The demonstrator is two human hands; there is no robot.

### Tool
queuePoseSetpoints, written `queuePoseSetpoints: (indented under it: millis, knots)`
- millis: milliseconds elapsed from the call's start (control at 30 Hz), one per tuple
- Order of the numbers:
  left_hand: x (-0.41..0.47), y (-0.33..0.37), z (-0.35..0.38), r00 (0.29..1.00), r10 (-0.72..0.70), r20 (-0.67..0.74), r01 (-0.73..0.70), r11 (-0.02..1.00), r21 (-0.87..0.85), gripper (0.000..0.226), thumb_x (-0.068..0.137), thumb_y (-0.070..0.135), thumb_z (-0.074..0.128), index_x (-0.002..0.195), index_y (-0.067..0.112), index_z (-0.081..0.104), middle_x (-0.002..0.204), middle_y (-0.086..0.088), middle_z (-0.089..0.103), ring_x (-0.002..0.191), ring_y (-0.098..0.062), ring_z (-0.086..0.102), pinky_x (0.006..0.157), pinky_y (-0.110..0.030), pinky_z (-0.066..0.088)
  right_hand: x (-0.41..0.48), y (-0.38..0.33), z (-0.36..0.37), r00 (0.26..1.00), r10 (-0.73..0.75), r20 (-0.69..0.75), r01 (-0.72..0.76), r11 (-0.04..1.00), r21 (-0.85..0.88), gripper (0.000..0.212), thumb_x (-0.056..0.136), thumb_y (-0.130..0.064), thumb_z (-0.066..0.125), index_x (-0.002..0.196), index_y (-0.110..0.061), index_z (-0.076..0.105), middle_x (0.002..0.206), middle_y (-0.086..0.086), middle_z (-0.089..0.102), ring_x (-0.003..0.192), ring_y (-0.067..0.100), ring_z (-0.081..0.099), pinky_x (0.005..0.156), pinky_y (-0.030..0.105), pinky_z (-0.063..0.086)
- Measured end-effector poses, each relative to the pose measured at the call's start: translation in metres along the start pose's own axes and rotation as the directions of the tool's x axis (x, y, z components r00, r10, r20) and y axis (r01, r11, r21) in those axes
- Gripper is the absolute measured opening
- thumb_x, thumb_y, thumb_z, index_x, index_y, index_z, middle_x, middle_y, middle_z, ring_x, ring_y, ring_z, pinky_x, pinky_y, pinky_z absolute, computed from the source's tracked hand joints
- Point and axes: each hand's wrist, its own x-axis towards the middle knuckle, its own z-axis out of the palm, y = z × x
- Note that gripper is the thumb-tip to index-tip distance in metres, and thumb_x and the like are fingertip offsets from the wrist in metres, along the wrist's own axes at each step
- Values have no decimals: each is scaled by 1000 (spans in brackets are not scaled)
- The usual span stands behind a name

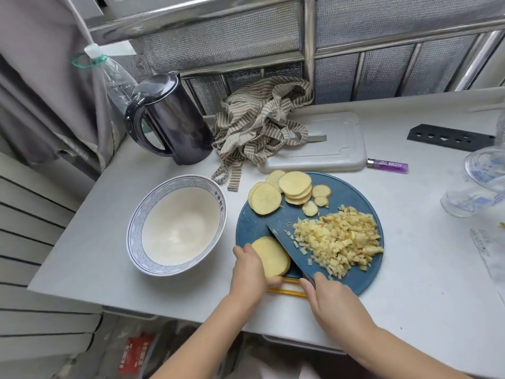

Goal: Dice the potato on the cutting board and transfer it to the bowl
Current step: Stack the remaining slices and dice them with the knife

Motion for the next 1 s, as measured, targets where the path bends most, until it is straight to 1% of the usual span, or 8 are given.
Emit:
queuePoseSetpoints:
  millis: [233, 333, 433, 500, 600, 700, 900, 1000]
  knots:
    - [-2, 3, 16, 996, -13, -94, 10, 999, -35, 74, 75, 39, 80, 124, 10, 33, 112, -3, 31, 106, -27, 58, 86, -30, 47, 8, 7, -5, 1000, -1, 29, -1, 999, 53, 35, 102, -50, 22, 83, -23, 32, 66, -8, 39, 74, 24, 51, 52, 30, 30]
    - [-2, -1, 13, 993, 23, -114, -15, 997, 72, 99, 71, 58, 74, 140, 6, 26, 126, -7, 37, 119, -25, 48, 96, -29, 43, 9, 10, -7, 998, 3, 66, -8, 997, 75, 37, 102, -50, 22, 72, -28, 23, 67, -7, 40, 69, 22, 45, 52, 24, 29]
    - [0, -8, 13, 960, 138, -242, -121, 989, 83, 122, 65, 81, 51, 151, 3, 14, 142, -12, 33, 130, -29, 36, 107, -38, 33, 9, 12, -14, 997, 12, 76, -22, 992, 125, 37, 101, -51, 25, 72, -29, 27, 69, -9, 42, 63, 13, 41, 54, 23, 30]
    - [3, -15, 15, 912, 281, -300, -291, 957, 12, 100, 75, 77, 38, 151, 15, 19, 145, -6, 26, 134, -23, 26, 112, -38, 26, 9, 12, -17, 997, 21, 68, -30, 991, 128, 36, 101, -50, 27, 71, -29, 27, 69, -10, 42, 64, 14, 41, 54, 25, 30]
    - [15, -29, 23, 741, 557, -374, -591, 806, 30, 57, 86, 55, 50, 131, 22, 39, 131, 1, 36, 124, -17, 35, 109, -32, 31, 8, 12, -16, 997, 43, 70, -52, 990, 133, 32, 102, -48, 31, 74, -31, 30, 70, -11, 44, 66, 13, 44, 53, 23, 30]
    - [27, -43, 32, 602, 712, -362, -730, 674, 112, 47, 86, 44, 56, 122, 15, 45, 124, -1, 41, 118, -20, 41, 106, -32, 32, 5, 11, -14, 996, 64, 66, -74, 986, 147, 23, 102, -43, 35, 86, -26, 37, 76, -8, 49, 77, 18, 52, 64, 31, 37]
    - [38, -48, 37, 521, 782, -341, -784, 597, 170, 49, 86, 41, 56, 124, 12, 45, 124, -4, 43, 120, -22, 40, 115, -32, 24, 3, -5, -5, 996, 66, 67, -76, 983, 166, 25, 101, -47, 29, 86, -27, 29, 82, -2, 55, 83, 24, 59, 71, 37, 43]
    - [42, -48, 38, 531, 773, -349, -780, 606, 155, 50, 82, 41, 60, 121, 11, 46, 121, -5, 44, 117, -25, 41, 112, -28, 26, 0, -10, -5, 994, 110, -5, -107, 978, 179, 50, 87, -69, 3, 80, -28, 29, 71, -4, 52, 78, 24, 59, 69, 38, 41]
